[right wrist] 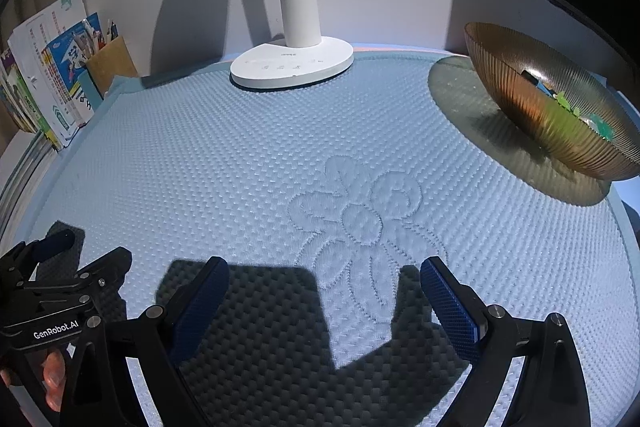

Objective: Organize rigid objects

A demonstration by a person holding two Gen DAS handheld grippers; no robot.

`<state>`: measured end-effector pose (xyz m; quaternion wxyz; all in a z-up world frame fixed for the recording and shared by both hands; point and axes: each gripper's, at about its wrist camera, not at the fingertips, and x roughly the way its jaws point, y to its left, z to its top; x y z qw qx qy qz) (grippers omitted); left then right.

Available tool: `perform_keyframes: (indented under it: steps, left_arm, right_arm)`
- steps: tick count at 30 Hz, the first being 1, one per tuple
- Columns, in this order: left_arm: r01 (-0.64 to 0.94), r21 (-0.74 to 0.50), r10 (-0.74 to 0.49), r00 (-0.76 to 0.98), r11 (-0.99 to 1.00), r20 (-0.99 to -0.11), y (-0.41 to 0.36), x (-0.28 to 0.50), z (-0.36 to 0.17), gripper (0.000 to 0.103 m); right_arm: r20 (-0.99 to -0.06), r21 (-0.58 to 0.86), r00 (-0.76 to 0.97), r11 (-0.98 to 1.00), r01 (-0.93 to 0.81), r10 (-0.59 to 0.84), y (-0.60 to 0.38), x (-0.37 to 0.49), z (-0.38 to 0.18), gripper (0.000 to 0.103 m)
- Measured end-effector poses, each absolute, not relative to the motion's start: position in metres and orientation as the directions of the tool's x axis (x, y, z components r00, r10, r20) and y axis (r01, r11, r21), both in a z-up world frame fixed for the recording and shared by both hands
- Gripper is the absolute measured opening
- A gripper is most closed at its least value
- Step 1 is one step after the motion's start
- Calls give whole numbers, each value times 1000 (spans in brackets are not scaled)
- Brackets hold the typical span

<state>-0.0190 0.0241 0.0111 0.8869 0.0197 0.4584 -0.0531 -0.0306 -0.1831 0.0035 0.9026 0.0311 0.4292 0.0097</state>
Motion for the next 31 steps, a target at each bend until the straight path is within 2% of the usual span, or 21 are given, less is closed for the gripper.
perform_keyframes:
  steps: [14, 19, 31]
  left_arm:
    - [112, -13, -76, 575, 994, -814, 24, -20, 11, 103]
    - [112, -13, -75, 575, 994, -815, 24, -20, 11, 103]
    - [110, -12, -74, 576, 994, -814, 24, -21, 12, 103]
  right_arm:
    - [-792, 81, 608, 997, 4, 62, -182, -27, 2, 96]
    - [-802, 74, 594, 997, -2, 60, -182, -23, 0, 103]
    - [-817, 34, 575, 999, -9, 33, -180, -20, -2, 103]
